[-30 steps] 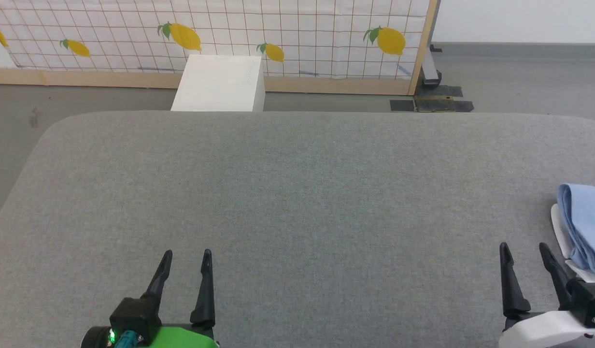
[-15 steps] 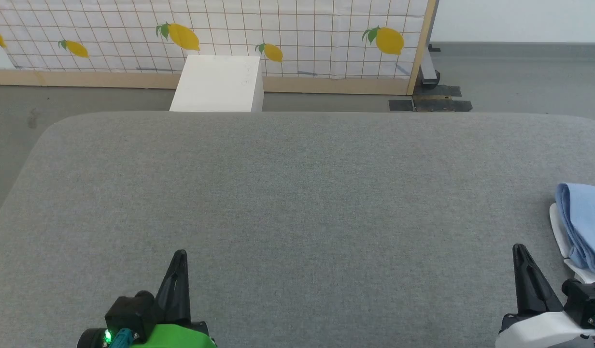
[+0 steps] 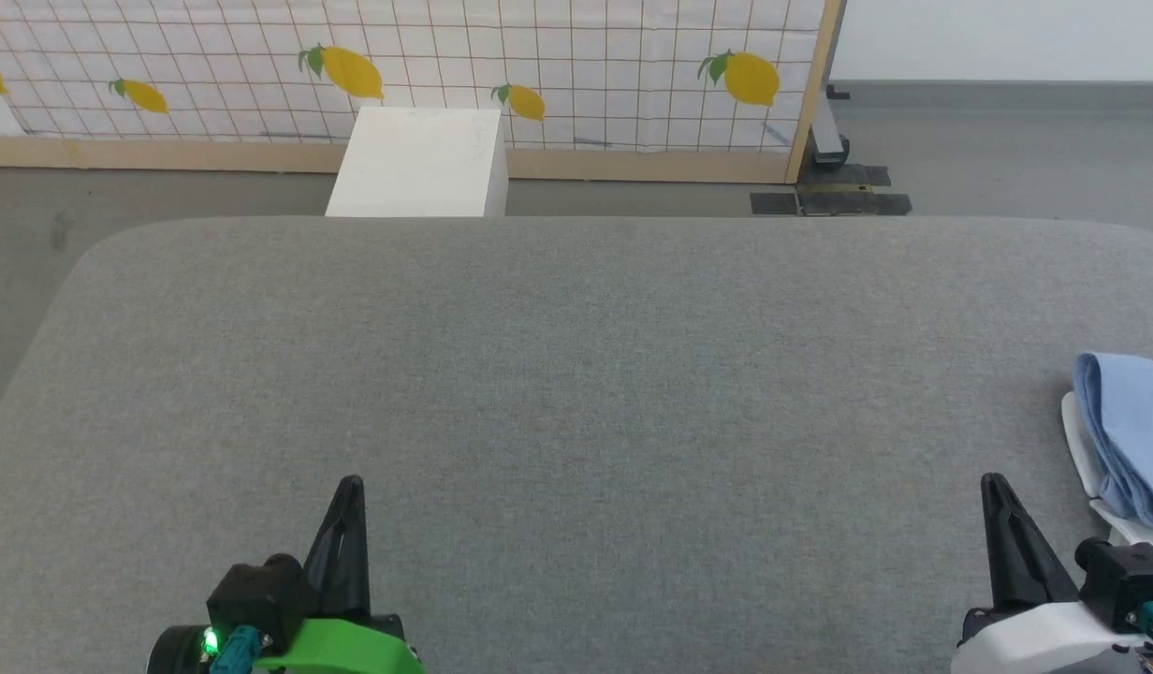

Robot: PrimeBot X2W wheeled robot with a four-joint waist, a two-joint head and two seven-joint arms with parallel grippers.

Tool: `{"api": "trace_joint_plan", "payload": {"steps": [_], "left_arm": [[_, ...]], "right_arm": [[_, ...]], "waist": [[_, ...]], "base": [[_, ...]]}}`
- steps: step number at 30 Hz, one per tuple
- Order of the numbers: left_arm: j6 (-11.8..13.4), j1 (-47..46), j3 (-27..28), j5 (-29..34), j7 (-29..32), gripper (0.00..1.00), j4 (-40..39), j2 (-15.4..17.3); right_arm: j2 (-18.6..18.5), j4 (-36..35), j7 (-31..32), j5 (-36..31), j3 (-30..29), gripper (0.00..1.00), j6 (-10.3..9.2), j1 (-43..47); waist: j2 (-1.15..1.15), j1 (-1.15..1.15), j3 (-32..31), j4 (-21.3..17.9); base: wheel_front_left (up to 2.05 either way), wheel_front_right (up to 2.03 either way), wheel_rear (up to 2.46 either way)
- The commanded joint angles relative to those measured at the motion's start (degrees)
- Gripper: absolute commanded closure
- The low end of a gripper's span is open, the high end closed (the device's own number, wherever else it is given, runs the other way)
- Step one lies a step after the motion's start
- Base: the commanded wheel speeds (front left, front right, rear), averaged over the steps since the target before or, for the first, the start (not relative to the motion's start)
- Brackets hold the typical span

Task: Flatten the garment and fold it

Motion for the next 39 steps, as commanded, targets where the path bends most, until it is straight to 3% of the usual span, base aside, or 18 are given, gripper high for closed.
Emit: {"api": "trace_joint_plan", "payload": {"steps": [1,39], "left_arm": [[-0.54,-0.63,0.81,0.94,0.36,1.00,0.35,-0.57],[-6.04,-2.12,7.83,9.09,4.76,1.00,1.66,-5.73]], "right_arm": [[0.02,-0.26,0.35,-0.38,0.30,1.00,-0.01,-1.01],[0.05,-0.90,2.69,-1.91,2.90,1.00,-0.04,-3.13]], "waist": [[0.00,0.00,0.00,-0.02],[0.00,0.00,0.00,-0.64]], "base": [[0.00,0.00,0.00],[0.00,0.00,0.00]]}}
